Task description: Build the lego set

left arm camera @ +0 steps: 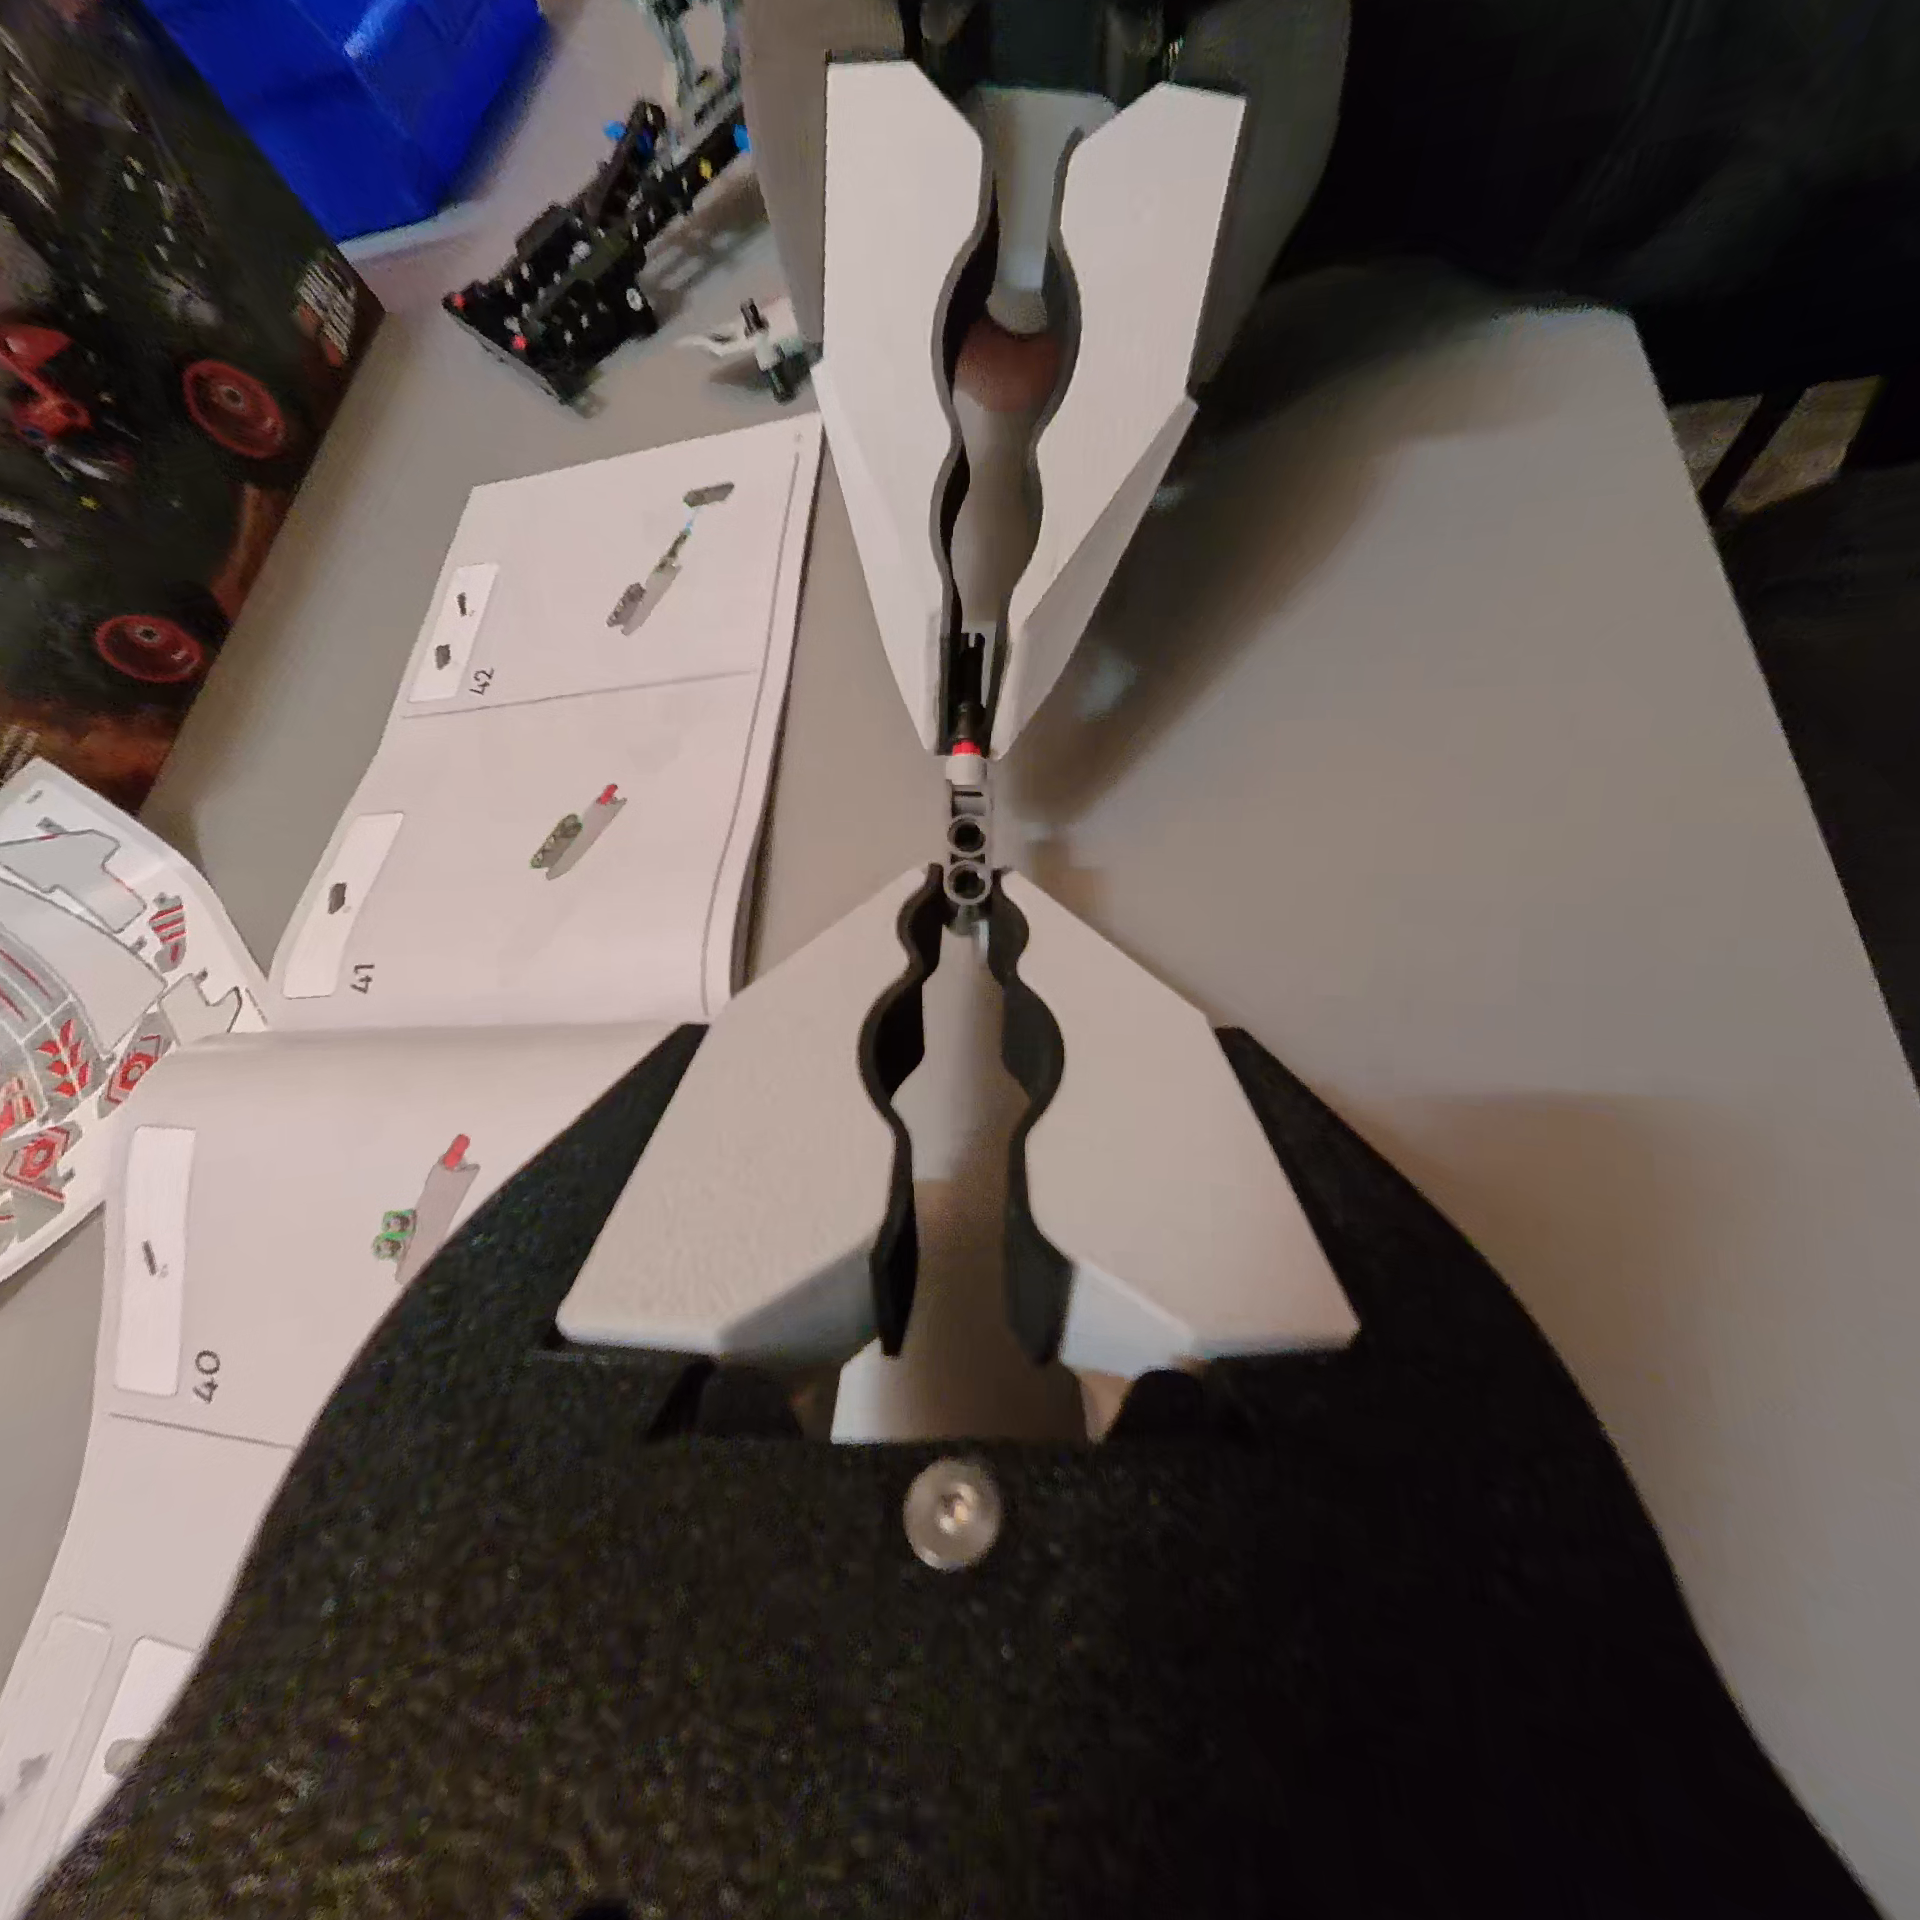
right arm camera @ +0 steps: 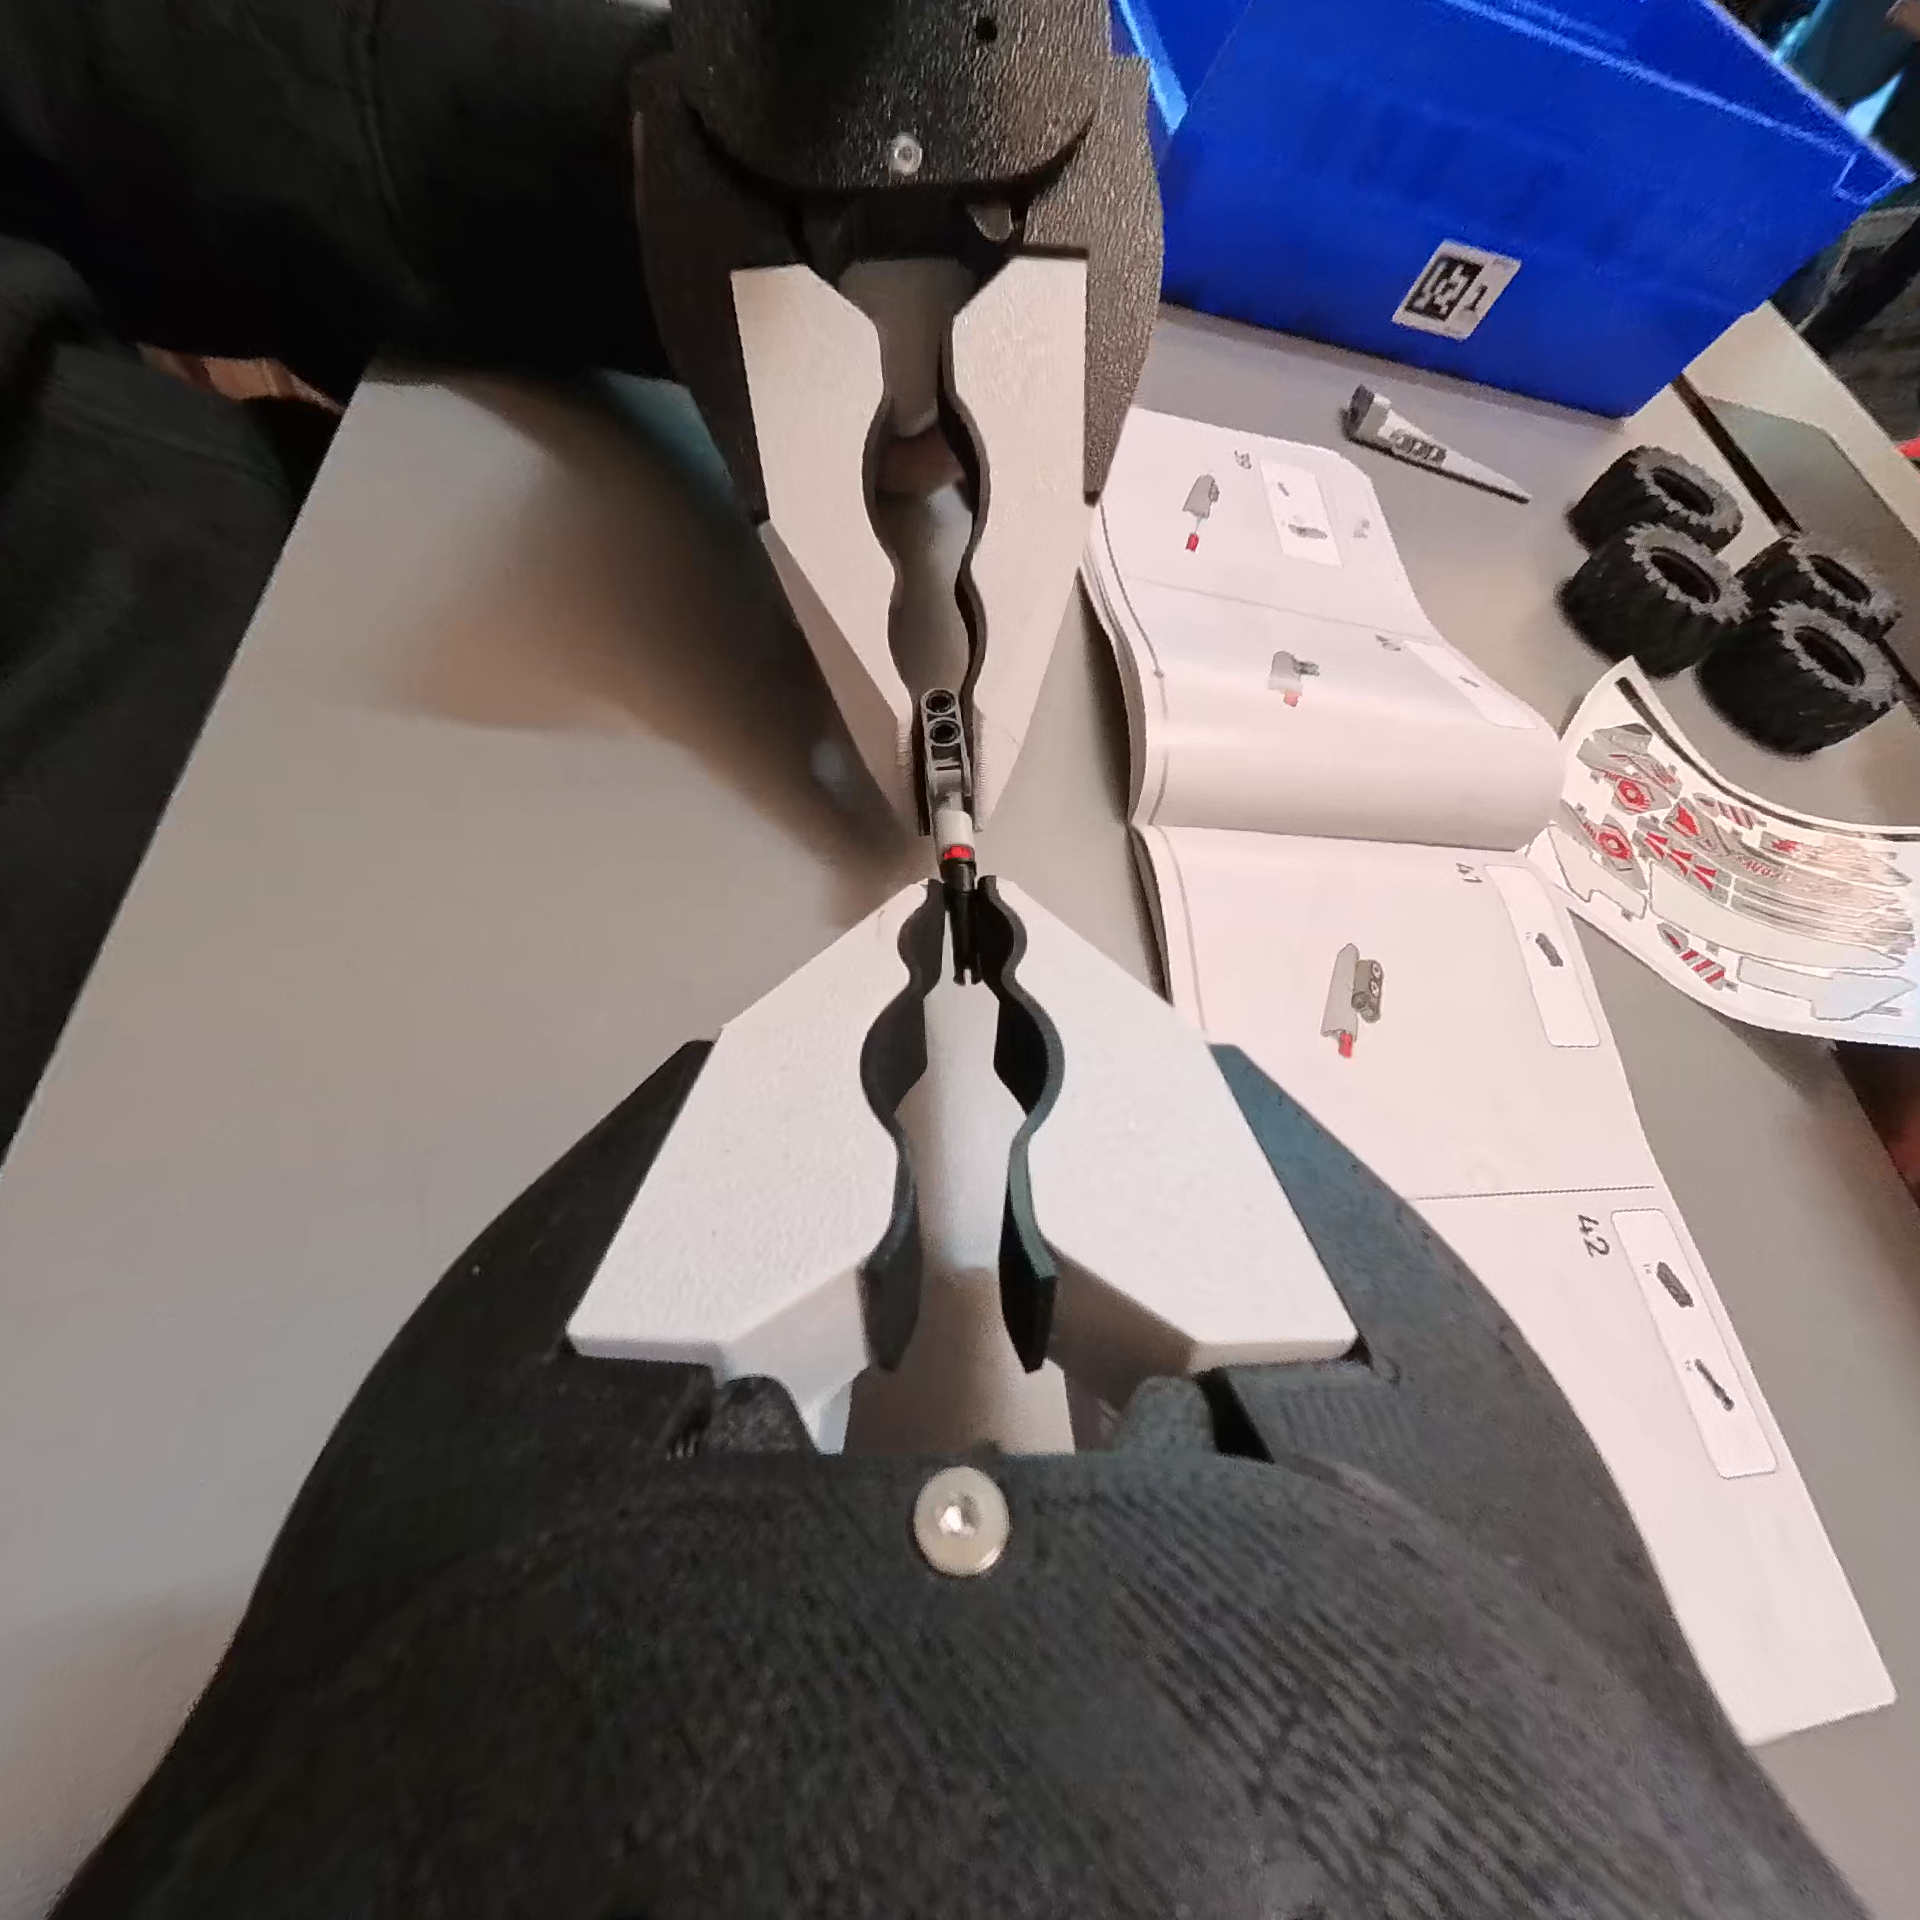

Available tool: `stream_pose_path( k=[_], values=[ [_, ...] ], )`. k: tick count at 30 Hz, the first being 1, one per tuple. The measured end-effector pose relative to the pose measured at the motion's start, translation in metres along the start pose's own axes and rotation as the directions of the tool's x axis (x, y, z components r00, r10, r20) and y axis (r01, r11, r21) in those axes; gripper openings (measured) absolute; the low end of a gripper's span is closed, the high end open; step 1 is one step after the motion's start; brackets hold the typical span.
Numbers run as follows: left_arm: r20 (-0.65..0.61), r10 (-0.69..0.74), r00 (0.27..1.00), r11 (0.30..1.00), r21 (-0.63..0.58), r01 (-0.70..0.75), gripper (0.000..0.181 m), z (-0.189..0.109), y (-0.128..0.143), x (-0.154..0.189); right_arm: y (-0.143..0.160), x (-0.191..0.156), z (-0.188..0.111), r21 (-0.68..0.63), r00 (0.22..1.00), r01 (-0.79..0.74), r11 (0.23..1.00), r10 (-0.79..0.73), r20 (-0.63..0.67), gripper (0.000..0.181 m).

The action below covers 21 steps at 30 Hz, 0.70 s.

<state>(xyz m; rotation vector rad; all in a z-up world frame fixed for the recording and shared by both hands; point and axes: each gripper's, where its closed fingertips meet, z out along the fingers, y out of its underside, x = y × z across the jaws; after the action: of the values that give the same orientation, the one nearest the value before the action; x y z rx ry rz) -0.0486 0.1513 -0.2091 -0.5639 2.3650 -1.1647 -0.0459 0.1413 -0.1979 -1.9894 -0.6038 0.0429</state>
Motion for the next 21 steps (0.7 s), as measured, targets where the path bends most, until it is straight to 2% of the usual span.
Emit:
stream_pose_path(
  k=[6, 11, 21],
  values=[
    [0.017, -0.001, 1.0, 0.998, 0.058, 0.0, 0.007, -0.004, -0.008, -0.003, -0.012, 0.003, 0.002, 0.055, 1.0, -0.024, 0.998, 0.025, -0.018, 0.004],
    [0.0, -0.046, 0.999, 0.985, 0.166, 0.046, 0.004, -0.014, -0.021, -0.005, -0.025, 0.005, -0.002, 0.143, 0.998, -0.053, 0.988, 0.056, -0.019, 0.004],
    [-0.07, -0.084, 0.994, 0.973, 0.208, 0.096, 0.005, -0.017, -0.028, 0.001, -0.033, 0.0, -0.01, 0.213, 0.998, -0.056, 0.975, 0.054, 0.016, 0.005]
  ],
)
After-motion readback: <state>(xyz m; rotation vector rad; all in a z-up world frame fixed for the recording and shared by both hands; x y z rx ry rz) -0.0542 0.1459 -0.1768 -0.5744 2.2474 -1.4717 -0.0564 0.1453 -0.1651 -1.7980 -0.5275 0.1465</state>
